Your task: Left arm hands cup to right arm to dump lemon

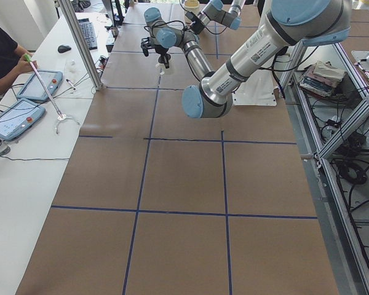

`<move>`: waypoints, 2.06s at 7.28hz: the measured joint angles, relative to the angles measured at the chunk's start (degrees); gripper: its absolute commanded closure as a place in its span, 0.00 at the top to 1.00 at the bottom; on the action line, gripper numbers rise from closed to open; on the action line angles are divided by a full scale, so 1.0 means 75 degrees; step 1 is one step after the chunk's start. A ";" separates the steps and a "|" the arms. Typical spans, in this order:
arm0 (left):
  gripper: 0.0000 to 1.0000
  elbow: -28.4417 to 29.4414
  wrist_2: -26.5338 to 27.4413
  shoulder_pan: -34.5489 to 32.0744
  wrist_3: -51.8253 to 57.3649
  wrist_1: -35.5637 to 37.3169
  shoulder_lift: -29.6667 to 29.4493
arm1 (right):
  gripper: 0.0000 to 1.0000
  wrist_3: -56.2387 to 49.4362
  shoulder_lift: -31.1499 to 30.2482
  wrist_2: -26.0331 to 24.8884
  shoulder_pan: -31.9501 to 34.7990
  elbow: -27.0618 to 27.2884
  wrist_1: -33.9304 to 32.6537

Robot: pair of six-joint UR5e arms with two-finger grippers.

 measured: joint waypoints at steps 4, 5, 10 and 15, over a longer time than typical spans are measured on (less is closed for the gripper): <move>0.00 -0.0070 0.0020 0.0414 -0.0252 -0.0033 -0.0283 | 1.00 -0.0051 0.0382 -0.0505 -0.0494 -0.0250 -0.0005; 0.00 -0.0090 0.0018 0.0466 -0.0289 -0.0035 -0.0290 | 1.00 -0.0060 0.0448 -0.0644 -0.0504 -0.0335 -0.0008; 0.00 -0.0354 -0.0024 0.0664 -0.0420 -0.0034 -0.0268 | 1.00 -0.0058 0.0645 -0.0887 -0.0500 -0.0459 -0.0012; 0.02 -0.0679 -0.0033 0.0772 -0.0610 -0.0008 -0.0232 | 1.00 -0.0042 0.0807 -0.1153 -0.0470 -0.0529 -0.0011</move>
